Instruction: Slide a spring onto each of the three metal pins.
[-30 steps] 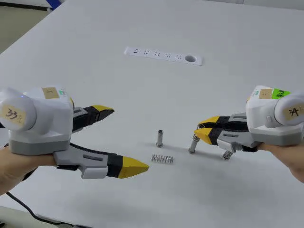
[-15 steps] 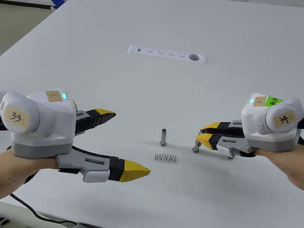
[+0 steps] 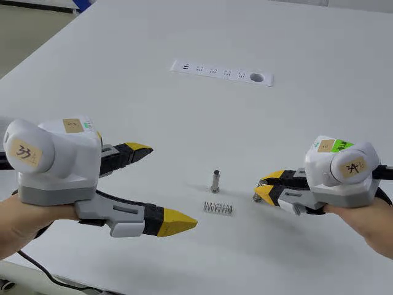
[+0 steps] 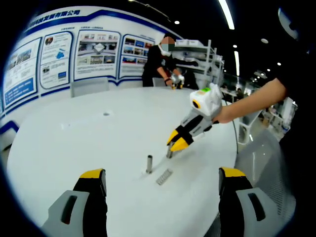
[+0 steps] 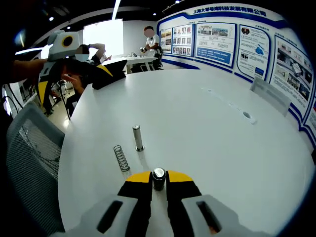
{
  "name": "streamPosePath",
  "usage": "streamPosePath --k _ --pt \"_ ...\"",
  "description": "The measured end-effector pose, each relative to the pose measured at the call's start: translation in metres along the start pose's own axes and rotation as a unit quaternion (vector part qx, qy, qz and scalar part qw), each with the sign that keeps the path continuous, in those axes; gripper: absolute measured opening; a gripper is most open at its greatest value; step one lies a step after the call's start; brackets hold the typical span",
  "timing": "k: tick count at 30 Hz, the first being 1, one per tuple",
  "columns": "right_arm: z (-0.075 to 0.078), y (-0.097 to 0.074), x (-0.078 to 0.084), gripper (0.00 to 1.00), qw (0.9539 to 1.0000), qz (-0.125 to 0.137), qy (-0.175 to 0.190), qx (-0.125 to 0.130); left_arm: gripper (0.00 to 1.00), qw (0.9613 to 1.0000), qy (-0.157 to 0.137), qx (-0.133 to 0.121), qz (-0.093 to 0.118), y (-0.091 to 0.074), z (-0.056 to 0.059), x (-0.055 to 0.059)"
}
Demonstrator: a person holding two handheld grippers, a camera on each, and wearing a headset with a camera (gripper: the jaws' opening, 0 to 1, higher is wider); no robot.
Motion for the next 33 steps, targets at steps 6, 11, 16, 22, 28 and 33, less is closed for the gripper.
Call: streamPosePath --k 6,11,16,22,28,33 --pt "0.002 0.0 0.0 0.13 1.0 -0.001 -0.002 0.001 0.97 1.0 -0.001 0.0 -0.004 -0.001 0.0 0.002" --pt "0.002 -0.002 0.0 0.14 1.0 -0.002 0.0 0.002 0.96 1.0 -0.001 0.001 -0.004 0.0 0.001 0.003" --pt "0.005 -0.009 -0.011 0.18 0.9998 0.015 0.01 0.003 0.97 0.9999 -0.003 0.008 0.006 -0.001 0.004 -0.002" --pt "-0.001 -0.019 -0.032 0.19 0.999 0.043 0.007 0.003 0.97 1.0 0.002 0.008 0.004 0.0 0.005 -0.002" --pt "-0.018 -0.018 -0.041 0.19 0.9984 0.051 -0.011 -0.024 0.97 0.9999 0.004 0.01 0.006 0.0 0.008 -0.003" --pt "-0.033 -0.011 -0.042 0.19 0.9975 0.047 -0.021 -0.049 0.96 0.9999 0.004 0.005 0.008 -0.003 0.006 -0.003"
Point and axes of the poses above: the centre of the closed fingertips' face, and the gripper's own axes: y roughly forward along the fingers, z roughly to its right, x roughly out of its underside, the point moved 4 cm from there along -y, roughly backward along the fingers, and after that the axes turned 1 degree about z, right-handed, at the moved point
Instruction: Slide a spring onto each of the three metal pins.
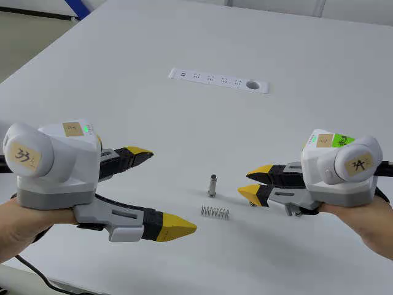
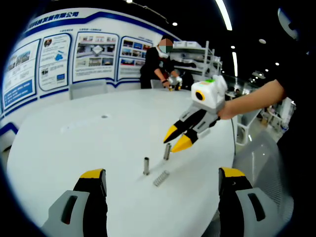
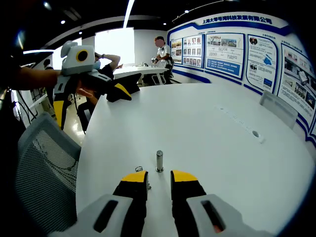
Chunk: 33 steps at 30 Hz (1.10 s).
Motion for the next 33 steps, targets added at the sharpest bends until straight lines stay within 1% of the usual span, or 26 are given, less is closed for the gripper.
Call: streamPosePath --k 4,5,8,10,13,15,17,20,22,24,26,29,30,32,33 --pt "-0.01 0.007 0.002 0.19 0.9998 -0.005 -0.003 -0.017 0.96 1.0 -0.004 -0.003 0.003 -0.002 -0.001 0.002" --pt "-0.014 0.009 0.003 0.19 0.9997 -0.009 -0.004 -0.025 0.96 1.0 -0.005 -0.003 0.002 -0.002 -0.001 0.003" --pt "-0.021 0.017 0.009 0.19 0.9989 -0.025 -0.012 -0.038 0.96 1.0 -0.007 -0.003 -0.001 -0.003 0.0 0.006" --pt "-0.019 0.021 0.013 0.19 0.9986 -0.034 -0.032 -0.023 0.96 0.9999 -0.01 -0.003 0.0 -0.003 -0.001 0.008" --pt "-0.022 0.027 0.019 0.19 0.9983 -0.043 -0.023 -0.032 0.96 0.9999 -0.014 -0.003 -0.003 -0.003 -0.003 0.011" --pt "-0.024 0.031 0.024 0.19 0.9975 -0.054 -0.028 -0.036 0.95 0.9999 -0.014 -0.003 -0.008 -0.003 -0.004 0.013" --pt "-0.025 0.036 0.03 0.19 0.9961 -0.064 -0.04 -0.045 0.95 0.9998 -0.016 -0.002 -0.01 -0.003 -0.004 0.013" --pt "-0.022 0.044 0.036 0.19 0.9955 -0.073 -0.041 -0.045 0.95 0.9998 -0.018 0.0 -0.011 -0.003 -0.005 0.014" --pt "-0.02 0.048 0.038 0.19 0.9955 -0.075 -0.036 -0.046 0.95 0.9997 -0.017 0.0 -0.019 -0.004 -0.006 0.016" --pt "-0.019 0.052 0.04 0.19 0.9952 -0.08 -0.034 -0.047 0.95 0.9996 -0.02 -0.002 -0.022 -0.005 -0.008 0.019" --pt "-0.018 0.053 0.041 0.19 0.995 -0.082 -0.032 -0.047 0.95 0.9994 -0.025 -0.002 -0.022 -0.005 -0.008 0.02" --pt "-0.019 0.055 0.047 0.18 0.9939 -0.095 -0.02 -0.052 0.95 0.9993 -0.031 -0.003 -0.02 -0.004 -0.008 0.021" --pt "-0.019 0.055 0.047 0.18 0.9938 -0.096 -0.021 -0.053 0.95 0.9993 -0.032 -0.003 -0.019 -0.003 -0.008 0.021" --pt "-0.021 0.056 0.052 0.18 0.9924 -0.106 -0.025 -0.058 0.95 0.9992 -0.034 -0.002 -0.019 -0.001 -0.007 0.02" --pt "-0.021 0.055 0.052 0.18 0.9925 -0.106 -0.026 -0.055 0.95 0.9993 -0.033 -0.001 -0.019 -0.001 -0.007 0.019"
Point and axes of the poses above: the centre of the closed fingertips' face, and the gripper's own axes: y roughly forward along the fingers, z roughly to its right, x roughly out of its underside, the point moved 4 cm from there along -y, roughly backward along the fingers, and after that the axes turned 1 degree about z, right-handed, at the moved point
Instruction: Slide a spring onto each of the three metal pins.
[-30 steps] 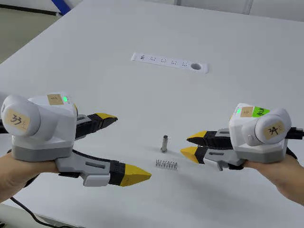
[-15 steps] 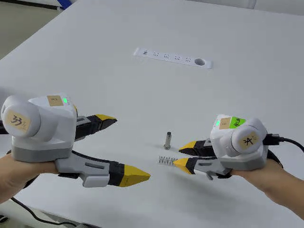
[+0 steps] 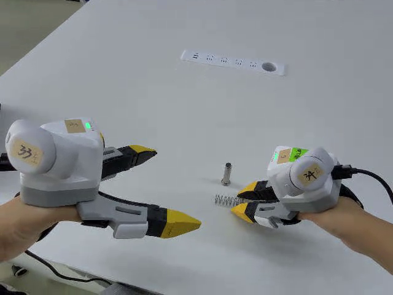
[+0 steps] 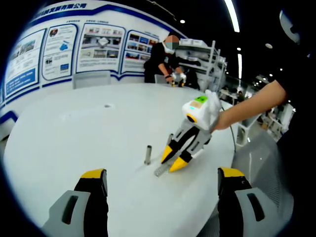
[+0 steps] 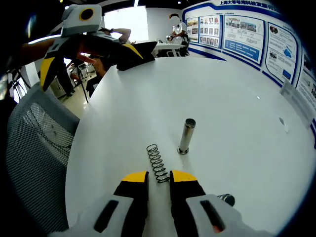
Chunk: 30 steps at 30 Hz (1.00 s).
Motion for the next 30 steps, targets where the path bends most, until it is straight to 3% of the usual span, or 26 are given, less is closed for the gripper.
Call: streamPosePath --k 9,18,23,30 --pt "-0.004 0.001 -0.003 0.12 0.9999 0.006 -0.011 -0.01 0.94 1.0 -0.002 0.002 0.0 0.001 0.003 0.0" --pt "-0.007 -0.003 0.0 0.11 0.9999 -0.003 0.01 -0.008 0.93 1.0 0.005 0.005 0.004 -0.003 0.008 -0.004" --pt "-0.009 -0.015 -0.01 0.11 0.9997 0.018 0.014 -0.005 0.9 0.9999 0.011 0.01 0.008 -0.005 0.012 -0.007" --pt "-0.016 -0.04 -0.033 0.1 0.9992 0.036 -0.009 -0.017 0.85 0.9993 0.024 0.029 0.007 0.003 0.023 -0.013"
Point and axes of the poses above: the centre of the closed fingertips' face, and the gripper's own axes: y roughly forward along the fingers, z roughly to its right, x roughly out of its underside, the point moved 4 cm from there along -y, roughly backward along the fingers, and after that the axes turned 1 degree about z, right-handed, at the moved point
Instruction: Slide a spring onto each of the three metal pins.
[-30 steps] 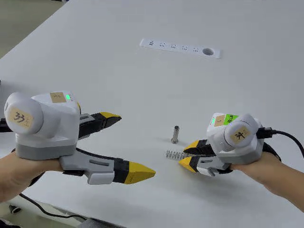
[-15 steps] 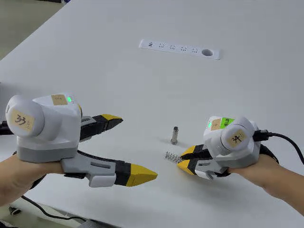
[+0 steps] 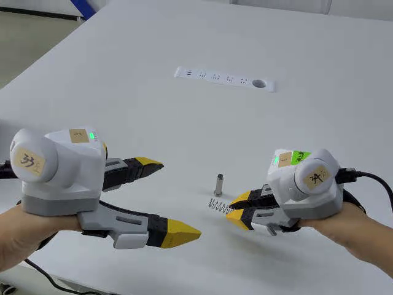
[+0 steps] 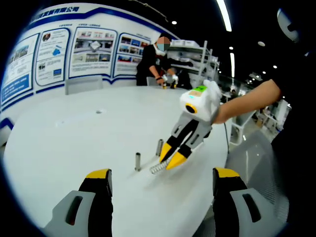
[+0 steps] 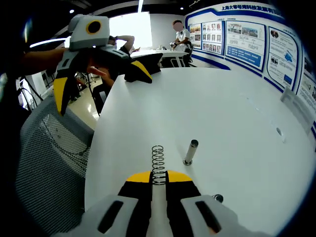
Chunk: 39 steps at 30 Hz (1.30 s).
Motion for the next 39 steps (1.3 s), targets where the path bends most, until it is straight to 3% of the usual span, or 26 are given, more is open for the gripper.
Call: streamPosePath --k 6,11,14,17,21,39 --pt "-0.006 -0.021 -0.023 0.1 0.9996 0.013 -0.021 -0.01 0.81 0.9996 0.025 0.006 0.012 0.006 0.006 -0.011" --pt "-0.019 -0.035 -0.041 0.1 0.9978 0.022 -0.058 -0.024 0.75 0.9987 0.048 0.015 0.004 0.01 0.01 -0.012" --pt "-0.026 -0.04 -0.048 0.1 0.9961 0.023 -0.079 -0.029 0.67 0.9981 0.051 0.033 0.009 0.012 0.016 -0.014" --pt "-0.033 -0.042 -0.053 0.11 0.9935 0.029 -0.103 -0.039 0.58 0.9975 0.052 0.045 0.014 0.011 0.021 -0.016" --pt "-0.043 -0.045 -0.057 0.11 0.9901 0.047 -0.115 -0.065 0.53 0.9967 0.054 0.06 0.013 0.011 0.027 -0.015" --pt "-0.057 -0.048 -0.066 0.11 0.9852 0.055 -0.138 -0.086 0.26 0.9937 0.05 0.099 0.017 0.01 0.037 -0.017"
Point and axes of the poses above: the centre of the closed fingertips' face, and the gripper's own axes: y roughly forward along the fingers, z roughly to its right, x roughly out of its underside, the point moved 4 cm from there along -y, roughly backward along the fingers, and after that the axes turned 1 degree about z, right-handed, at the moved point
